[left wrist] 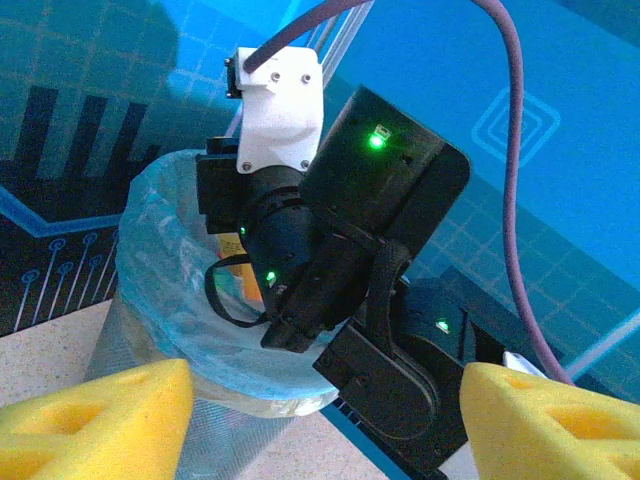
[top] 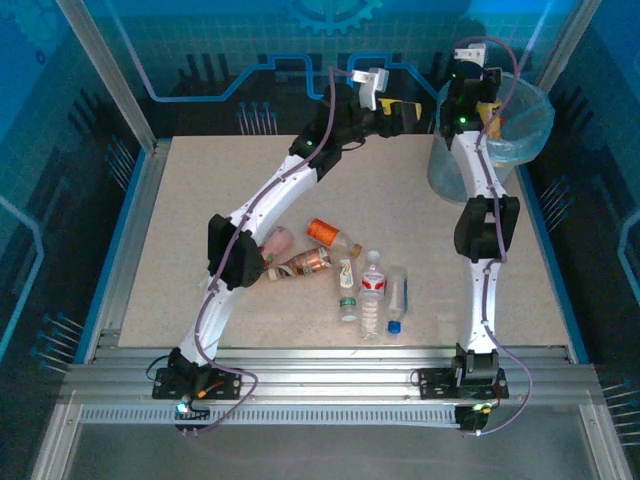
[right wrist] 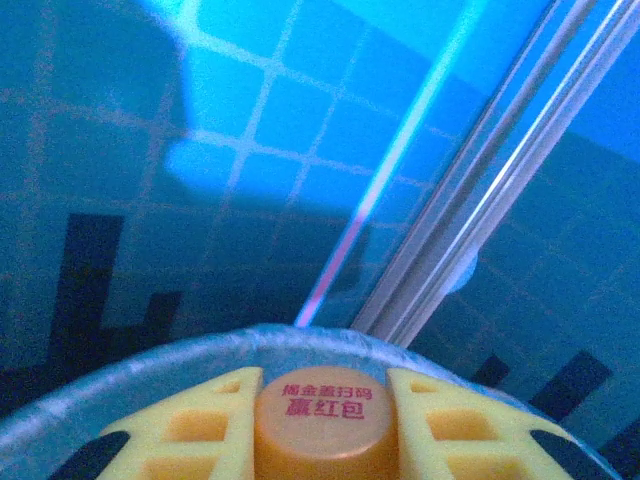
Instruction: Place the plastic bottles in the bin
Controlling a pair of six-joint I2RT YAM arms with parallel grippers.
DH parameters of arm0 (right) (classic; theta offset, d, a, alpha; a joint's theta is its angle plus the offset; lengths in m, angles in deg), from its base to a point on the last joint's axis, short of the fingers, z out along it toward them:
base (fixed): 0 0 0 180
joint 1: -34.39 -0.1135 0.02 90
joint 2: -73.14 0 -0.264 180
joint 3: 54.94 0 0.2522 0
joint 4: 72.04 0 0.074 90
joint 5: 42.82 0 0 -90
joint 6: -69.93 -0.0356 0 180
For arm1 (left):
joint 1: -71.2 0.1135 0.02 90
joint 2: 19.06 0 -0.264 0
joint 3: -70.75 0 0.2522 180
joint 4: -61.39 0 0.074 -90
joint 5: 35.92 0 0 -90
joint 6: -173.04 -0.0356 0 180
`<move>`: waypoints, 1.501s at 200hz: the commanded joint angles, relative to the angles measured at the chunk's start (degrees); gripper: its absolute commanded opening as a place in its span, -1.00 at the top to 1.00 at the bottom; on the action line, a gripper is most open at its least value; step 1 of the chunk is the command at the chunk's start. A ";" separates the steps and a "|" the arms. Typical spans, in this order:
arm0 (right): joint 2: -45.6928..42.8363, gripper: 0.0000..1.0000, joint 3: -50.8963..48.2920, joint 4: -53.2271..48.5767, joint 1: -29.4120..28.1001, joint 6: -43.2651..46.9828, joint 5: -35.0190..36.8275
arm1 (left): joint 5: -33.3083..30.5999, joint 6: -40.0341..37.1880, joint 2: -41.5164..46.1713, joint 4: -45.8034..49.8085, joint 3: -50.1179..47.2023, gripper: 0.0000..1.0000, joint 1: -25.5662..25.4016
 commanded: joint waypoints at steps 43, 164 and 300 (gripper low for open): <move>-13.01 -0.51 -11.93 1.40 2.36 -11.42 0.65 | -0.04 1.48 -0.29 -0.05 -0.64 -0.44 -0.14; -19.98 -0.47 -14.83 -14.83 -1.11 -27.34 -18.79 | -4.34 1.46 7.74 8.56 -6.98 -0.42 -0.44; -26.42 -0.49 -2.41 -37.03 -8.65 -29.05 -18.61 | -7.90 -5.00 27.77 16.54 -23.92 -0.42 -0.09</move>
